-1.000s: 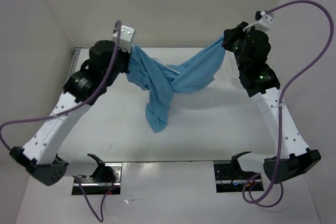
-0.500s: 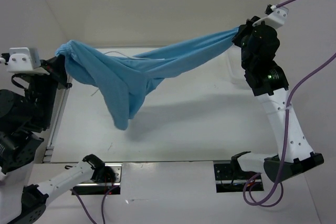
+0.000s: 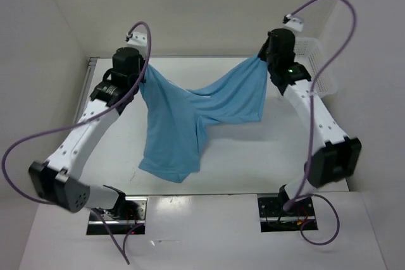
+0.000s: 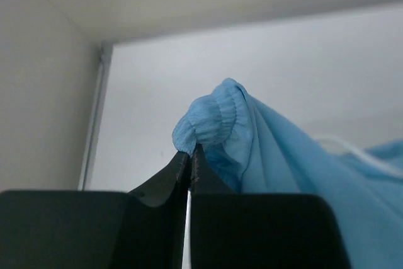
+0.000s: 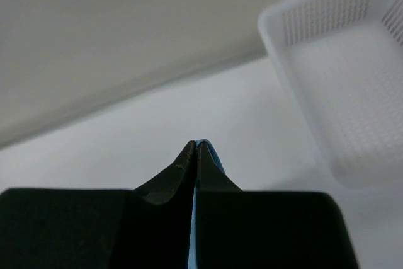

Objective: Fold and stack the shorts
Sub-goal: Flatten the shorts out

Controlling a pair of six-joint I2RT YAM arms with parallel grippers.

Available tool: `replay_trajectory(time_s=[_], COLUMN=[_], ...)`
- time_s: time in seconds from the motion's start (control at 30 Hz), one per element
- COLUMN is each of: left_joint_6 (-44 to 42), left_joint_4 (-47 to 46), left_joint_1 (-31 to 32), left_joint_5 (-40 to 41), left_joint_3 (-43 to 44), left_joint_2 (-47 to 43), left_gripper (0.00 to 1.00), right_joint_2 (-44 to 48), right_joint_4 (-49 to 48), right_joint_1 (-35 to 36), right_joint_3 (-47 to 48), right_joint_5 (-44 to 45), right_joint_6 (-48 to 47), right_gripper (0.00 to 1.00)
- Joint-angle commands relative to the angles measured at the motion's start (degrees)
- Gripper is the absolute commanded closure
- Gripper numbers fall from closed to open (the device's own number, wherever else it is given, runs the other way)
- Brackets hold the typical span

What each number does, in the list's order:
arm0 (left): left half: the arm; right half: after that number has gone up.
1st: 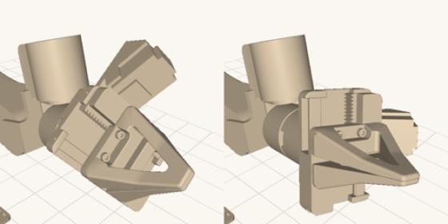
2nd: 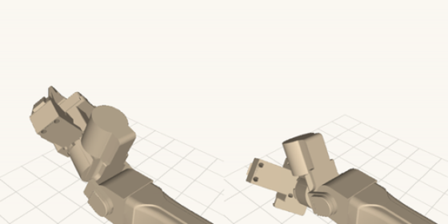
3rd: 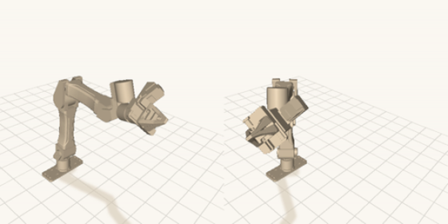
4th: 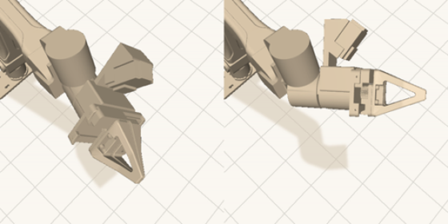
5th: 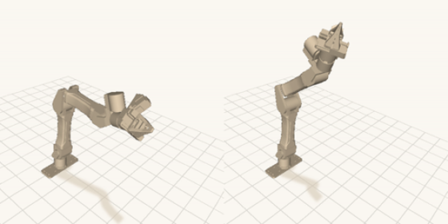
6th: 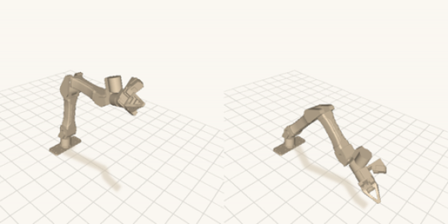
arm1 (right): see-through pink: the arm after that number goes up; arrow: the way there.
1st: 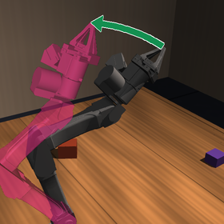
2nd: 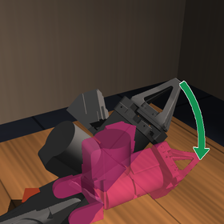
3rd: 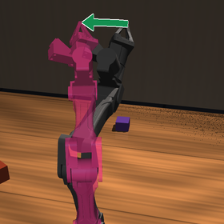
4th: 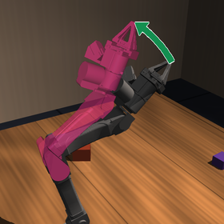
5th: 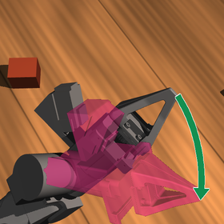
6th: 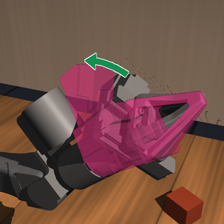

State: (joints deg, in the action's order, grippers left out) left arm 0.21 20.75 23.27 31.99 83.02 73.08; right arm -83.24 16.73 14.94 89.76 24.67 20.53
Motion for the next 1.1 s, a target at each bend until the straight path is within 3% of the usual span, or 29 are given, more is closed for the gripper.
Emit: replay_trajectory(time_s=[0.0, 0.07, 0.1, 0.13, 0.17, 0.2, 0.27, 0.37, 0.5, 0.73, 0.87, 1.07], left_joint_6=[-0.2, -0.2, -0.2, -0.2, -0.2, -0.2, -0.2, -0.2, -0.2, -0.2, -0.2, -0.2], left_joint_4=[-3.7, -5.5, -4.9, -5.5, -6.4, -5.4, -3.9, -3.2, -4.0, -6.4, -5.1, -5.1], left_joint_1=[-9.6, -16.2, -18.1, -19.5, -21.6, -22.3, -24.1, -26.1, -29.9, -30.5, -30.5, -30.5], left_joint_5=[-12.6, -16.5, -22.0, -24.6, -26.6, -27.8, -28.5, -27.8, -29.4, -39.5, -39.0, -39.0], left_joint_3=[-4.3, -5.7, -5.0, -5.0, -5.0, -4.0, -2.5, -3.0, -3.6, -2.3, -0.4, -0.4], left_joint_2=[6.8, 12.2, 13.9, 15.2, 17.6, 18.7, 20.4, 20.3, 19.7, 23.9, 24.0, 22.1], left_gripper=[1.00, 1.00, 0.95, 0.79, 0.16, 0.01, 0.01, 0.01, 0.01, 0.01, 0.01, 0.01], right_joint_2=[-10.0, -18.0, -20.1, -22.1, -25.6, -26.8, -27.5, -24.4, -21.2, -21.7, -23.4, -27.0], right_joint_4=[-3.6, -2.7, -2.7, -2.7, -0.8, 0.2, 1.0, 0.4, 1.2, 6.5, 9.2, 11.3], right_joint_1=[-2.6, -3.3, -3.9, -4.0, -4.0, -4.0, -2.9, 0.4, 5.9, 22.3, 32.6, 40.0], right_joint_3=[-3.2, 0.7, 1.6, 3.0, 6.5, 7.8, 9.4, 6.1, 1.2, -6.1, -8.4, -10.5], right_joint_5=[-6.7, -8.8, -9.4, -10.4, -11.4, -12.1, -13.6, -13.6, -13.6, -17.5, -16.8, -16.9], right_joint_6=[3.1, 3.9, 3.9, 3.1, 3.1, 3.1, 3.1, 2.6, 4.4, 6.1, 6.9, 9.4], right_gripper=[1.00, 1.00, 1.00, 0.89, 0.42, 0.30, 0.10, 0.00, 0.00, 0.00, 0.00, 0.02])
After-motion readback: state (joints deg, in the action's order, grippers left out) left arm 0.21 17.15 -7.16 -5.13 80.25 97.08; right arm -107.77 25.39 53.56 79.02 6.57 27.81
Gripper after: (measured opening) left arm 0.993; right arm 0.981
